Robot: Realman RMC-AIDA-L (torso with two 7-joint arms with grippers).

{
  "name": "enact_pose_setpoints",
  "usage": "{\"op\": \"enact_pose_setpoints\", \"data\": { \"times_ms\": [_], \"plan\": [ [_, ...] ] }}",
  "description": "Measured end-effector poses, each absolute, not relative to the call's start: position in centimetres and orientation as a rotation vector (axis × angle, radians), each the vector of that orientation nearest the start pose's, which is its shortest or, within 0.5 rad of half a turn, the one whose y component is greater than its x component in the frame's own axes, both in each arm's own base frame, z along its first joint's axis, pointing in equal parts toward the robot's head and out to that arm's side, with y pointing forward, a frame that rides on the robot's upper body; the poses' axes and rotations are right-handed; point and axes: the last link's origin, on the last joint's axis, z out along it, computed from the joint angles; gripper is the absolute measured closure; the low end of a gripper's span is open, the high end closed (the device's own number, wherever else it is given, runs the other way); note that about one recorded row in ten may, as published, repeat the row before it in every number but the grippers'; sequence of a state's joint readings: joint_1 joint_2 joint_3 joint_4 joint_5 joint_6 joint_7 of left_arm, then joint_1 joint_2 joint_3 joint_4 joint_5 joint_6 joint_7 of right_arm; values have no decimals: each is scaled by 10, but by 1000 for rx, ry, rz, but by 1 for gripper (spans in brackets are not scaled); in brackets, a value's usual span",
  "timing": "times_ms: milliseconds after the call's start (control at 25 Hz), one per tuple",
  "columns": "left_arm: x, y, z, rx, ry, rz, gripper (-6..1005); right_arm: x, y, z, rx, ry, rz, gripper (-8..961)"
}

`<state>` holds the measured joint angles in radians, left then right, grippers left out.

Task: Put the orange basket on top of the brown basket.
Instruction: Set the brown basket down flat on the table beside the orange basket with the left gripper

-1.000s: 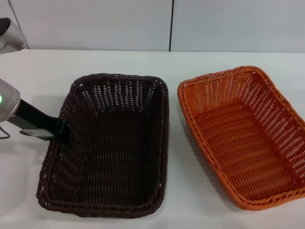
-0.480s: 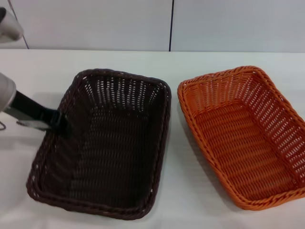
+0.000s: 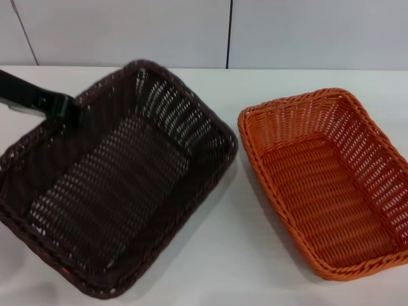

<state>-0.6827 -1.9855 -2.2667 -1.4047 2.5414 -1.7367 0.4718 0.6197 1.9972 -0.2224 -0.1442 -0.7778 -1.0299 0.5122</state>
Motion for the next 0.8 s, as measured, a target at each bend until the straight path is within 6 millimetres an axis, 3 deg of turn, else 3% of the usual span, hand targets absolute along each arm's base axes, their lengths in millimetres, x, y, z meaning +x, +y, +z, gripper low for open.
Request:
{"op": "enact_pose_setpoints", "data": {
  "times_ms": [280,400,480,560,600,640,800],
  "plan": [
    [-182,380,134,-2374,-1191,17,801,359,395,120,-1098,710,873,263],
    [-174,377,137,-2574,-1033,15,801,359,395,121,-1096,708,873,263],
    [-172,378,135,-2613,-1017,15,801,359,395,122,-1095,707,872,264],
    [-168,385,123,-2693,-1007,27,800,359,395,122,-1095,706,872,264],
    [-164,392,108,-2751,-1004,58,800,359,395,122,-1095,706,872,264],
    [-164,392,108,-2751,-1004,58,800,359,395,122,-1095,706,872,265],
    [-156,409,73,-2786,-979,114,800,360,394,121,-1096,709,870,267]
  ]
}}
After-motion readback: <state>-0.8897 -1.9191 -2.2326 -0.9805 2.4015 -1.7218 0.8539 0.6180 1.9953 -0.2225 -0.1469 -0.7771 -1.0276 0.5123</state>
